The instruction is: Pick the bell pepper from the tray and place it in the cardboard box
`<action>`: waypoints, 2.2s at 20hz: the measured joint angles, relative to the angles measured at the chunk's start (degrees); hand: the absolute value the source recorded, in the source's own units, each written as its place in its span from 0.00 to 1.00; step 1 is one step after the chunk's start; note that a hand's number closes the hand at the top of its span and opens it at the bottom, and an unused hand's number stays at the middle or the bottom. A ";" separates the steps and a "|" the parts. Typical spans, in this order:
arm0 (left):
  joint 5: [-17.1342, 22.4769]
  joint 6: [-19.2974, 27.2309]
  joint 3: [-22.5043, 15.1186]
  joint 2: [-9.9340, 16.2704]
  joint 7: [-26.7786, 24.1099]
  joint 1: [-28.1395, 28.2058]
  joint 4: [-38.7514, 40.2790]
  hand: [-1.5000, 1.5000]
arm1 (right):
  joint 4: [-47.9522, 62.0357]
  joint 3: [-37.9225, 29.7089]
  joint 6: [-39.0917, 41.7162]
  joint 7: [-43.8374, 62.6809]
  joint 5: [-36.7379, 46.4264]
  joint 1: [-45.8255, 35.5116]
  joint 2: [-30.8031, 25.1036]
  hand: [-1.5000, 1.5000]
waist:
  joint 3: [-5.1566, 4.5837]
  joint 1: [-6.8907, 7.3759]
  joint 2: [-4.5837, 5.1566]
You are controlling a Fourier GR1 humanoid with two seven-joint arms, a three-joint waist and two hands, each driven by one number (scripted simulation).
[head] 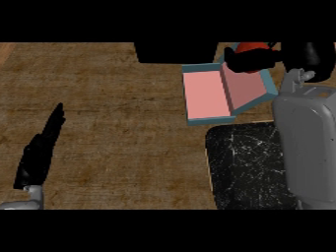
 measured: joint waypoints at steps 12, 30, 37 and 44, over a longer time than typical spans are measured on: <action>0.68 -1.82 0.75 0.39 0.45 0.21 -1.37 0.50 | 33.51 -5.14 -16.09 -6.26 -0.13 -8.00 1.33 0.00 | 0.03 0.62 0.26; -0.68 -1.06 0.92 -0.79 -0.05 -0.10 -0.32 0.50 | 43.18 -20.72 -43.55 -27.03 -17.00 -12.30 -0.13 0.00 | 0.10 0.06 0.20; -0.48 -0.95 2.00 -0.53 -0.22 1.39 -0.72 0.50 | 31.58 -24.84 -43.28 -29.52 -24.48 -4.78 -3.79 0.00 | 0.04 -1.50 -0.43; 0.21 -1.67 2.99 0.11 0.68 2.58 -2.41 0.50 | 13.43 -28.27 -35.10 -26.86 -32.18 9.28 -8.72 0.00 | 0.01 -2.43 -0.74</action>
